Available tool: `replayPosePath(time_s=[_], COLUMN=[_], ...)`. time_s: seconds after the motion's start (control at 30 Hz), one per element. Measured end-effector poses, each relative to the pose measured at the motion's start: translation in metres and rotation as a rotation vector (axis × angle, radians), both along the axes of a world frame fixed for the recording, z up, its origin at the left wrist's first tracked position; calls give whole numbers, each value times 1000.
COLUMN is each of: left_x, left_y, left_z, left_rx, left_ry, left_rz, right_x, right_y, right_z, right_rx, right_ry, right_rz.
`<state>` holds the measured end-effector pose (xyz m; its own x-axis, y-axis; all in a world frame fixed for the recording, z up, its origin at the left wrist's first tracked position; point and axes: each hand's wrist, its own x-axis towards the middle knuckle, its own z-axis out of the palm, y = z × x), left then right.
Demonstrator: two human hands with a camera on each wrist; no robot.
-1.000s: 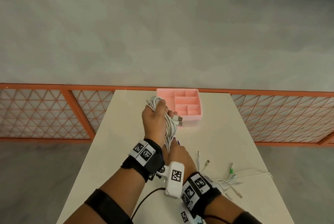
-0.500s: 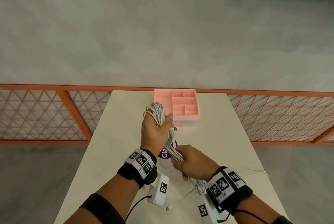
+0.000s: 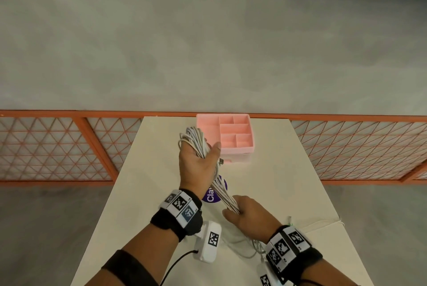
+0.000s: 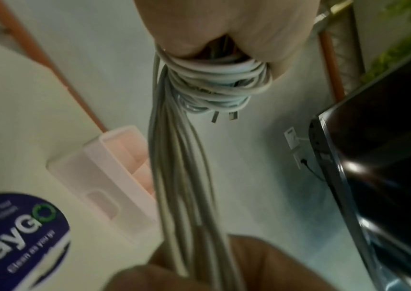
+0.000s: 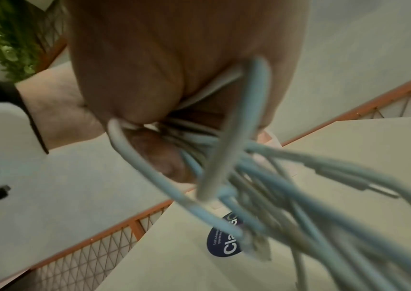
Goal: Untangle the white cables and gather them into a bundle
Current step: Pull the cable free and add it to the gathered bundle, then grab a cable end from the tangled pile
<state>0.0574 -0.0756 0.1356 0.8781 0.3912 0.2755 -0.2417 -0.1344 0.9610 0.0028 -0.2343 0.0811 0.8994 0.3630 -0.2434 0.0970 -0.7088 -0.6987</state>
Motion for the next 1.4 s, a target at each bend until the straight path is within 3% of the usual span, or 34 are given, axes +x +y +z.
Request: replayPosePath(time_s=[0.2,0.4,0.63,0.8,0.97,1.17,1.3,1.4], left_x=[-3,-11,-9,-7,-7,-15,-16,-18], left_y=[7,8,12,15,15,-3,-4,-3], left_z=[-29,-41,-37,-36,-21,-10,-14,-16], left_rx=[279,503,808,845,732,674,321,-3], left_ry=[140,152,-36,-83,26,332,467,461], left_rz=[-126,-210,-333,-441,-623,-833,-897,-930], right_x=[0,6,29,43,56,68,75,75], right_y=[7,4,-4,-9,-12,-17,-30,-38], right_z=[4,32,88,108,119,133,125,110], right_rx=[-151,-221,-340,-387,-321,-229,-93,14], right_ry=[-40,-53,-31,-90,-121,-60,-84,-194], right_rz=[124,233,349,389,298,289,255,252])
